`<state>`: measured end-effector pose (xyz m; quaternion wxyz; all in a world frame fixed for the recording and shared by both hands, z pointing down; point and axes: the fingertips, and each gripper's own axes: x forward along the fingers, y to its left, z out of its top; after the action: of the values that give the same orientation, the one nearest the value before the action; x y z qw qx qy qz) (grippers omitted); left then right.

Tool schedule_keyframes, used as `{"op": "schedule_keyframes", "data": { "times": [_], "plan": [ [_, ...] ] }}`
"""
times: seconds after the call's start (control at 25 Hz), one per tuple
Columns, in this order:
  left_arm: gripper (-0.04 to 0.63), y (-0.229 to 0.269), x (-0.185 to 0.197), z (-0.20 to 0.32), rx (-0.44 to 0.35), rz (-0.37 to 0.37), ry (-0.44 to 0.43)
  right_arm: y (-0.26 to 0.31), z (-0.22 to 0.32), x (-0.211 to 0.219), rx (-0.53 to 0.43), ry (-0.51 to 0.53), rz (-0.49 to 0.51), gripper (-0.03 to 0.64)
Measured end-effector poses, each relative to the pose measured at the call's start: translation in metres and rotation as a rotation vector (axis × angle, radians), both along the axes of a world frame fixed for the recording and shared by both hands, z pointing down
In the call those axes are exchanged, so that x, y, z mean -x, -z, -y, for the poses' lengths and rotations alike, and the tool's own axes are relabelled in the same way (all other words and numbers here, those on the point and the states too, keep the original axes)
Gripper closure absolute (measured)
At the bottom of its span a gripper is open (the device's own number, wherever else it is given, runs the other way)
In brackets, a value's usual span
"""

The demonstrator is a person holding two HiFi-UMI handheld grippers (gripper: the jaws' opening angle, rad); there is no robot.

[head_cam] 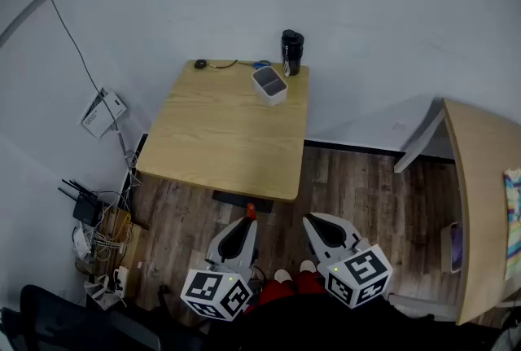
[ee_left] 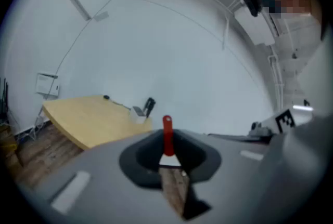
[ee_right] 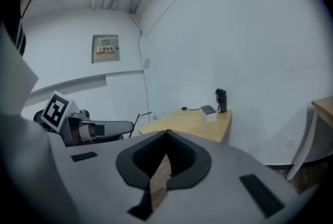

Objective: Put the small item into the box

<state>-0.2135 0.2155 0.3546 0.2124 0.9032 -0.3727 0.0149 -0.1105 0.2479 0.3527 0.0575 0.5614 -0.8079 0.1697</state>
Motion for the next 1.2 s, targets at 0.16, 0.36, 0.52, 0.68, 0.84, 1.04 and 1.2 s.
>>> {"op": "schedule_keyframes", "data": {
  "times": [0.16,0.36,0.52,0.68,0.84,1.04,1.2],
  "plan": [
    [0.543,0.001,0.002,-0.001,0.007,-0.012,0.004,-0.001,-0.002,0.0,0.006,-0.006,0.005,0.609],
    [0.543,-0.002,0.0,-0.003,0.014,-0.017,-0.001,-0.005,-0.006,-0.001,0.016,-0.008,0.007,0.609],
    [0.543,-0.001,-0.006,-0.006,0.016,-0.02,-0.014,-0.005,-0.008,-0.005,0.013,-0.019,0.012,0.609],
    [0.542,-0.001,-0.005,-0.006,0.012,-0.014,-0.02,-0.006,-0.006,-0.007,0.012,-0.045,0.035,0.609],
    [0.541,-0.002,-0.002,-0.004,0.007,-0.01,-0.026,-0.01,-0.006,-0.014,0.024,-0.081,0.046,0.609],
    [0.541,-0.003,0.002,0.001,-0.005,0.007,-0.018,-0.008,-0.004,-0.02,0.021,-0.114,0.028,0.609],
    [0.542,-0.004,0.0,0.007,-0.018,0.025,-0.016,-0.004,0.0,-0.025,0.012,-0.131,0.004,0.609]
  ]
}}
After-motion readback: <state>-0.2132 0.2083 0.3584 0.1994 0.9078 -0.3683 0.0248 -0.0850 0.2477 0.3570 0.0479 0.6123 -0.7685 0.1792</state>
